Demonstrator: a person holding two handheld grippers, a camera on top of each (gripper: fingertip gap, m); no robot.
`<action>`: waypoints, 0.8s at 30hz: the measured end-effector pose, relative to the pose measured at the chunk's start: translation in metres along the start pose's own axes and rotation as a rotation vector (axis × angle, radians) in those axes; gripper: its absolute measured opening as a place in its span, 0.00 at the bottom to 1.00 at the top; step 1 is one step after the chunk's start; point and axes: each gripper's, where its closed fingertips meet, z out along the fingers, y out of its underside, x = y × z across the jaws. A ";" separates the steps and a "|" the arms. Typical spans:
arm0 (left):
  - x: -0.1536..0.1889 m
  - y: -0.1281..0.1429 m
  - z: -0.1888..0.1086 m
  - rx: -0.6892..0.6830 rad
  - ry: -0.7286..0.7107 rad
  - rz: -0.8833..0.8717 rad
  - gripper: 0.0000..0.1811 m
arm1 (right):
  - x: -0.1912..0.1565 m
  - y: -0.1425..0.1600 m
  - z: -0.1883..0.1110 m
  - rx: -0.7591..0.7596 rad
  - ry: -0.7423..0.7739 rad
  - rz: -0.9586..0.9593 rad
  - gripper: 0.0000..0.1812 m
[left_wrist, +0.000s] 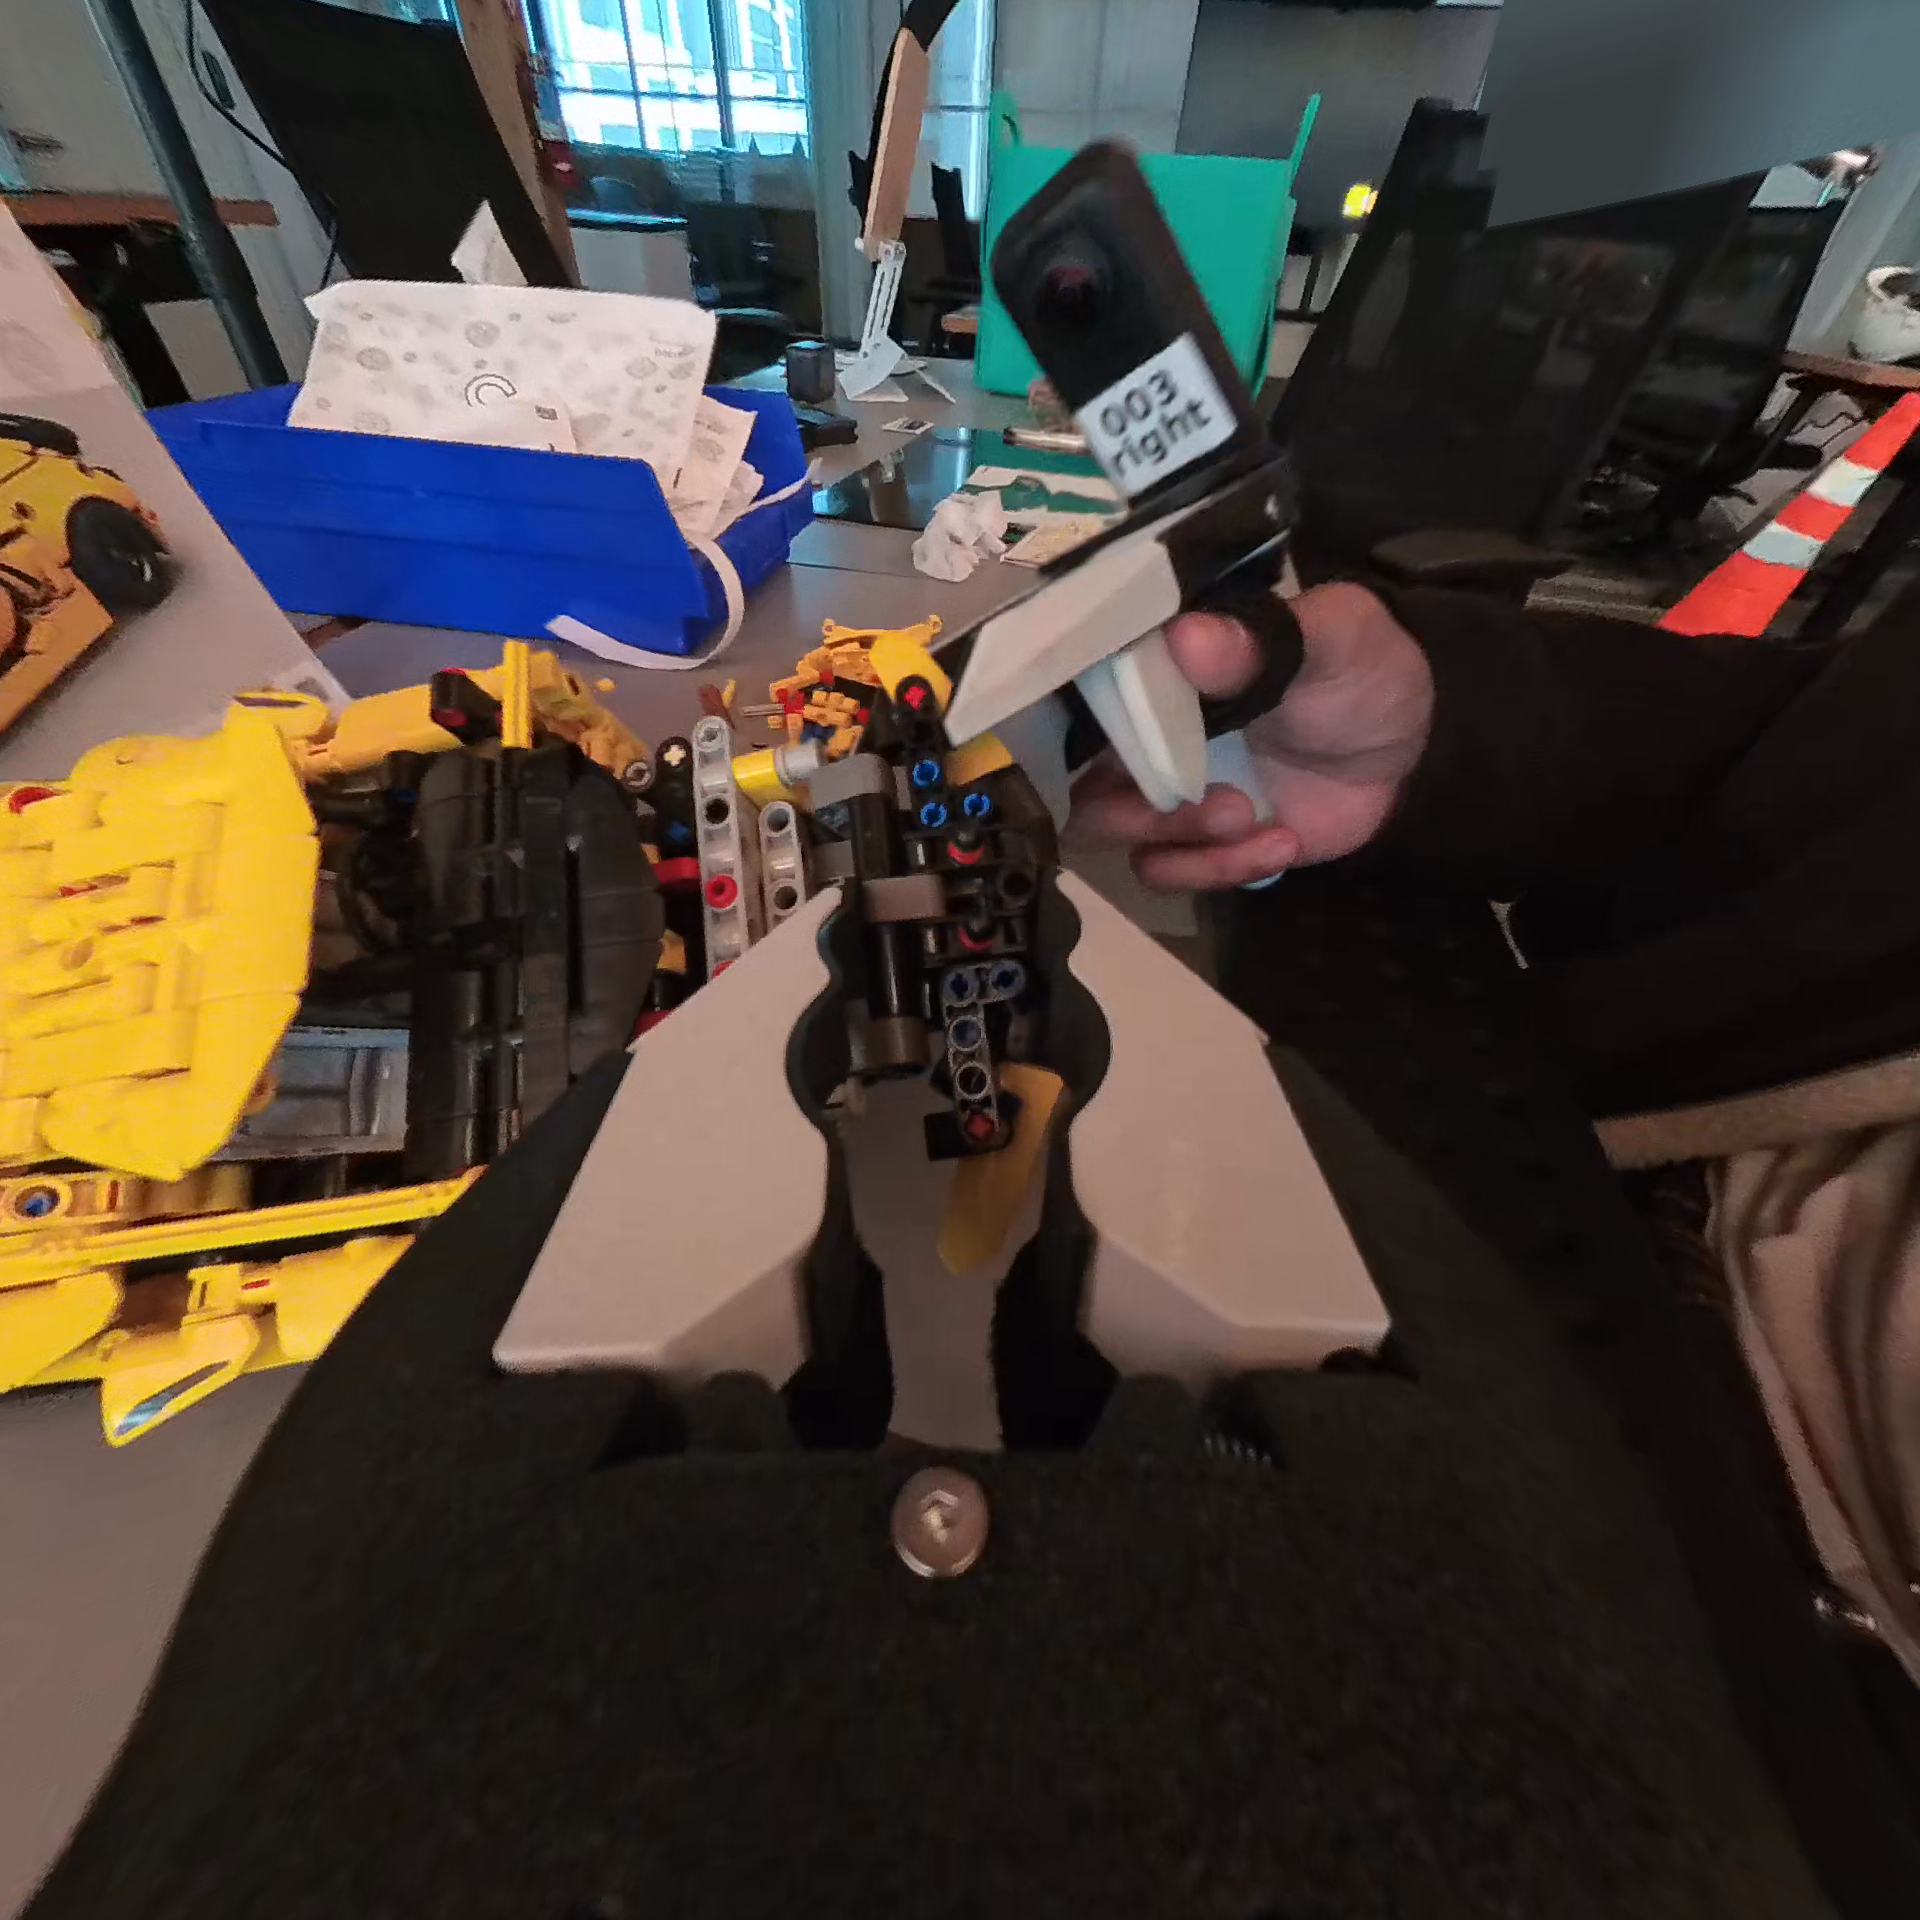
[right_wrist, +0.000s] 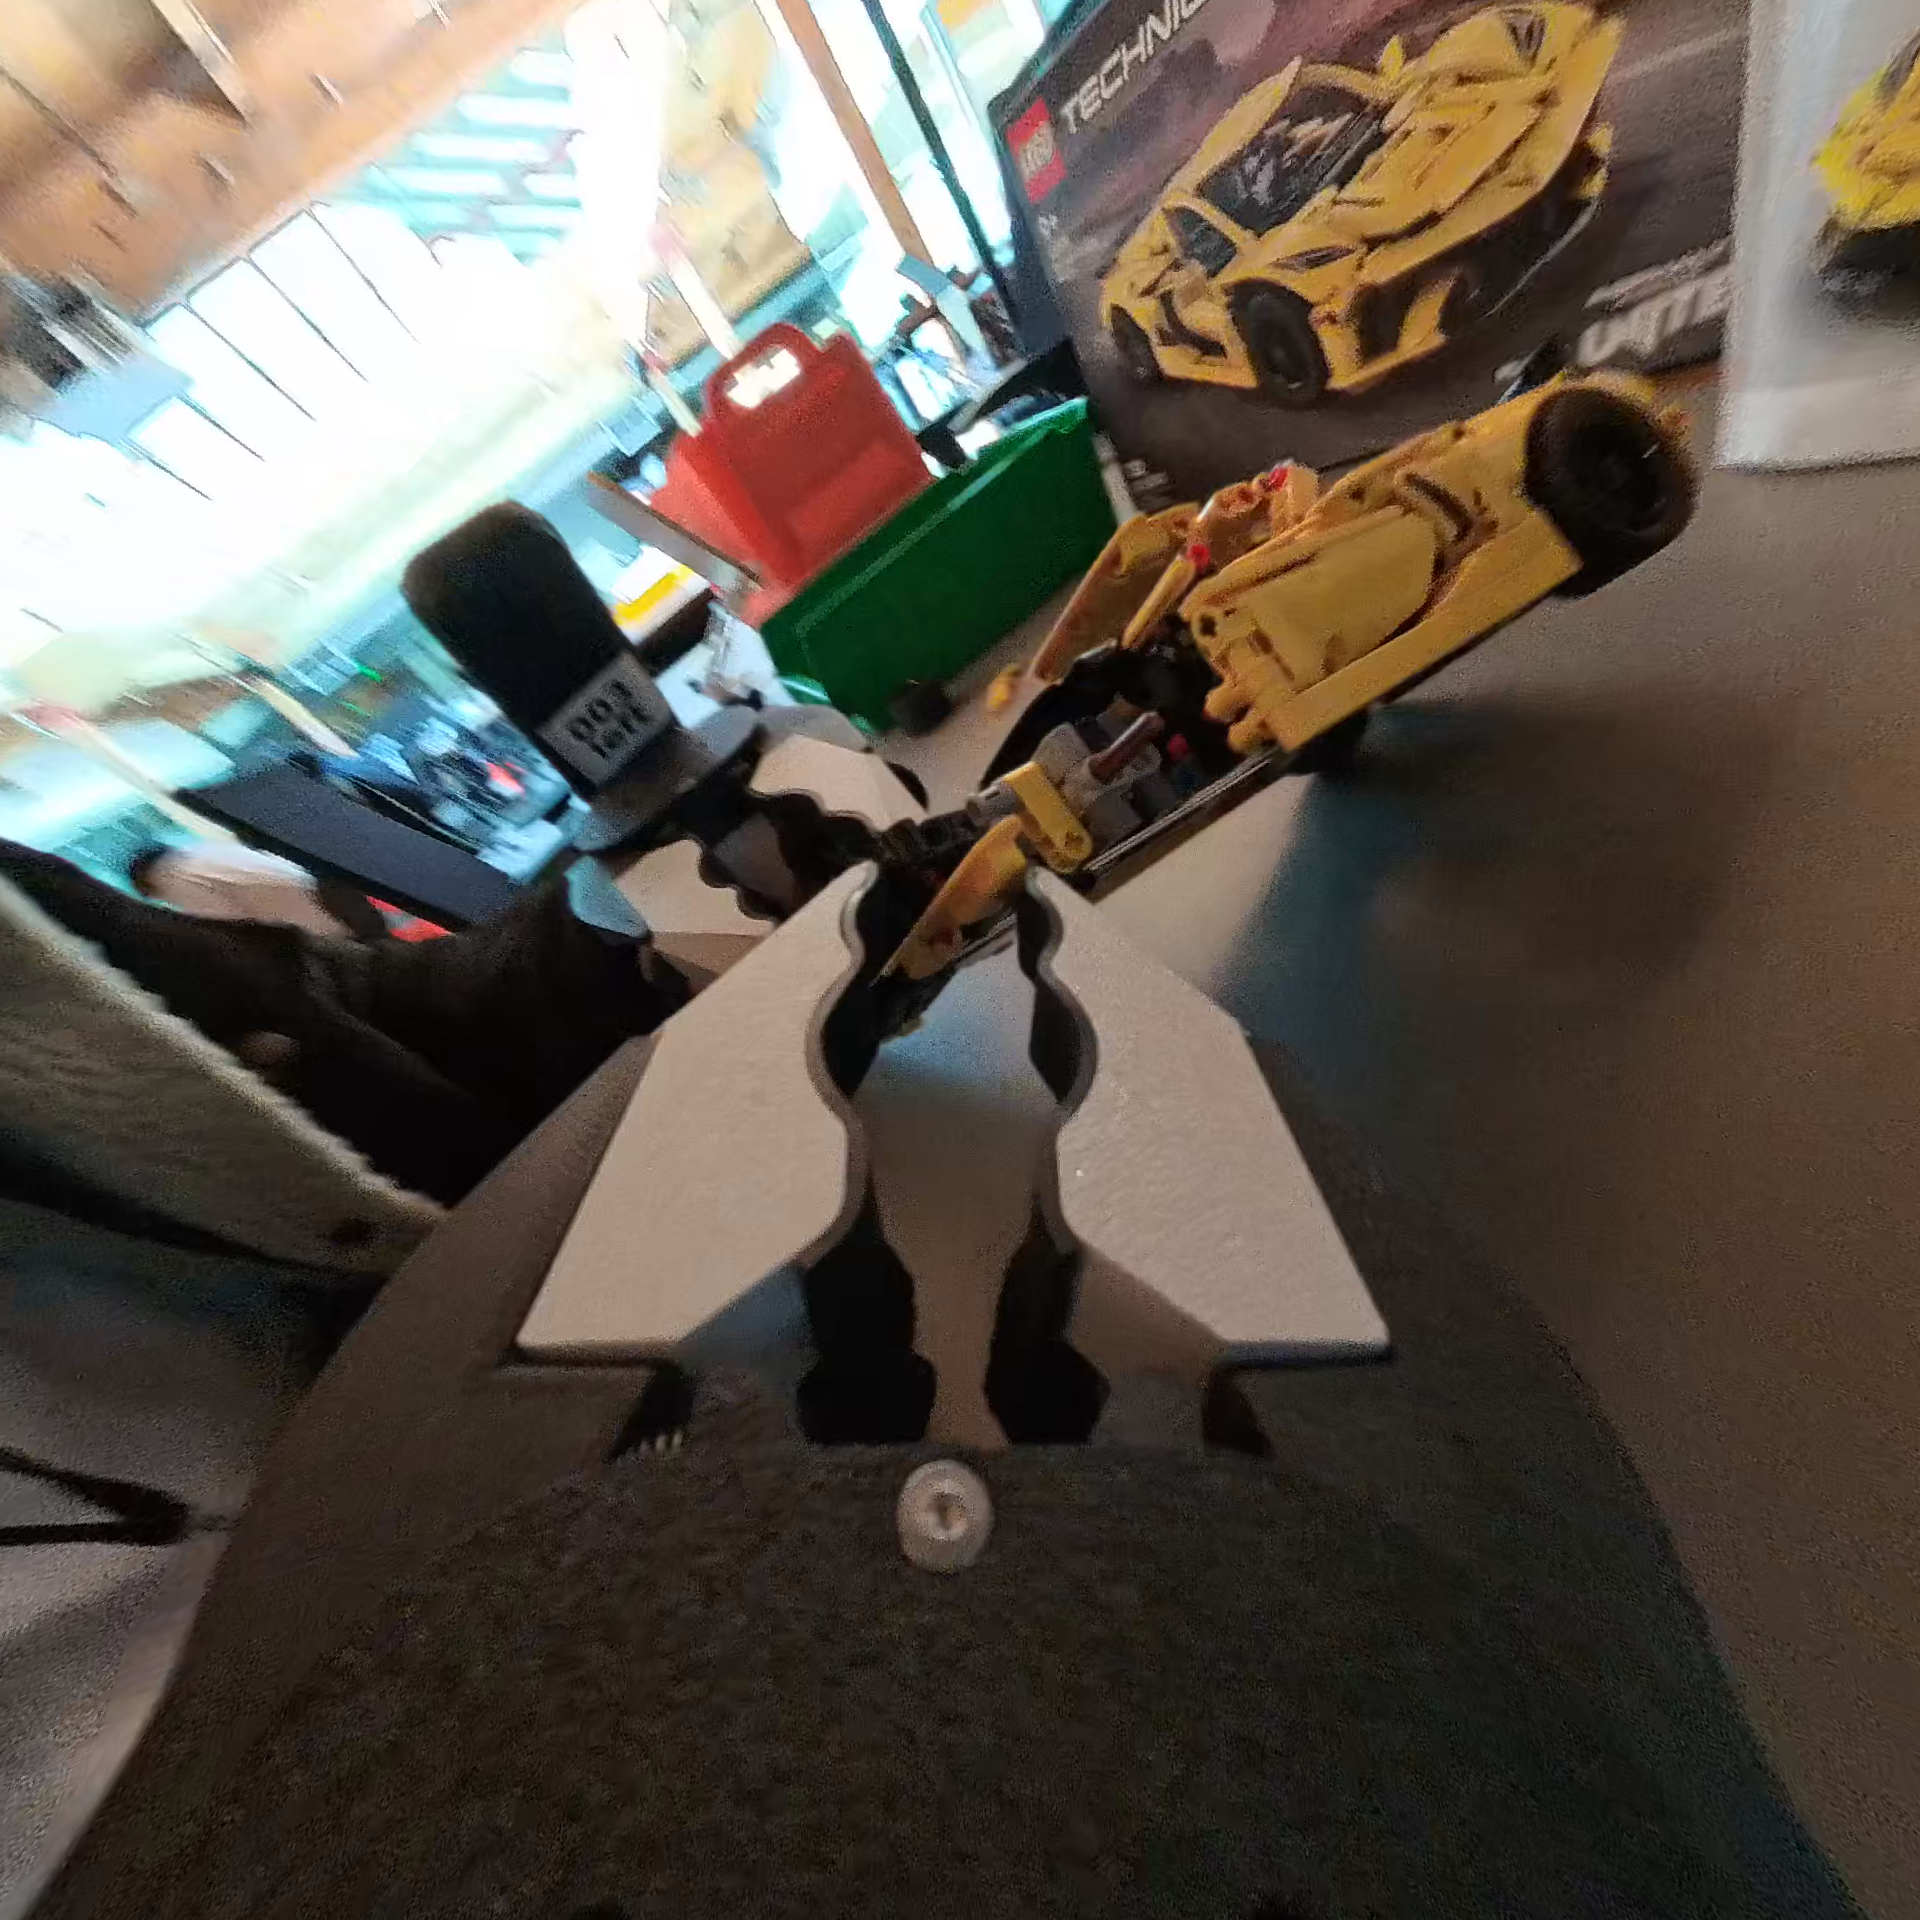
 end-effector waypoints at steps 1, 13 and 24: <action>0.001 0.000 0.000 0.005 -0.005 0.011 0.18 | -0.001 -0.001 0.000 -0.012 0.041 -0.062 0.13; 0.016 0.028 -0.016 -0.096 0.022 0.084 0.18 | -0.018 0.024 0.014 -0.209 0.126 -0.437 0.13; 0.011 0.034 -0.032 -0.139 -0.059 0.133 0.16 | -0.022 0.037 0.020 -0.228 0.155 -0.583 0.05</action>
